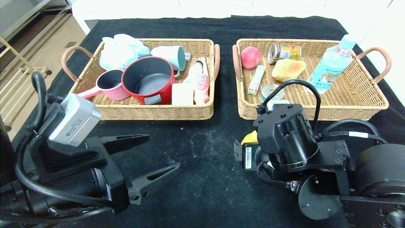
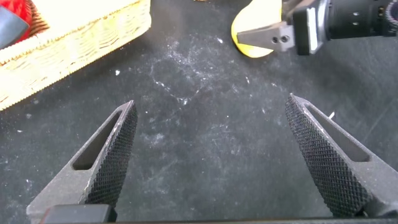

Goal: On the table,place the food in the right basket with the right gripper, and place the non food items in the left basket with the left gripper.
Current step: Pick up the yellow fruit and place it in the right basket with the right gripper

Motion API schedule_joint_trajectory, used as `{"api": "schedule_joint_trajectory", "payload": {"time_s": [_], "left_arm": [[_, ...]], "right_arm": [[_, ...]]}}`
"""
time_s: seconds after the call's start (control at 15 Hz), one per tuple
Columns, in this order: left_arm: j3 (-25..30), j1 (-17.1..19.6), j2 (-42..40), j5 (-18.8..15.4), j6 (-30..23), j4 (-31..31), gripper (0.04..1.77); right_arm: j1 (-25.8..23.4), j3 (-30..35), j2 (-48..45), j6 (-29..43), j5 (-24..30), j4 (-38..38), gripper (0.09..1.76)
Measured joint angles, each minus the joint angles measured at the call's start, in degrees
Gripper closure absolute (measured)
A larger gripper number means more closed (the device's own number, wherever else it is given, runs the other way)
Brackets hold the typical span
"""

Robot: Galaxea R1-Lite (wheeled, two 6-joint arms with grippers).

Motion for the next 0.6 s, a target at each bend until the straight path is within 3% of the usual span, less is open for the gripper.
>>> {"api": "schedule_joint_trajectory", "payload": {"time_s": [0.6], "left_arm": [[0.22, -0.18, 0.01, -0.11, 0.1, 0.2, 0.09]], "right_arm": [[-0.94, -0.61, 1.78, 0.02, -0.02, -1.68, 0.14]]}}
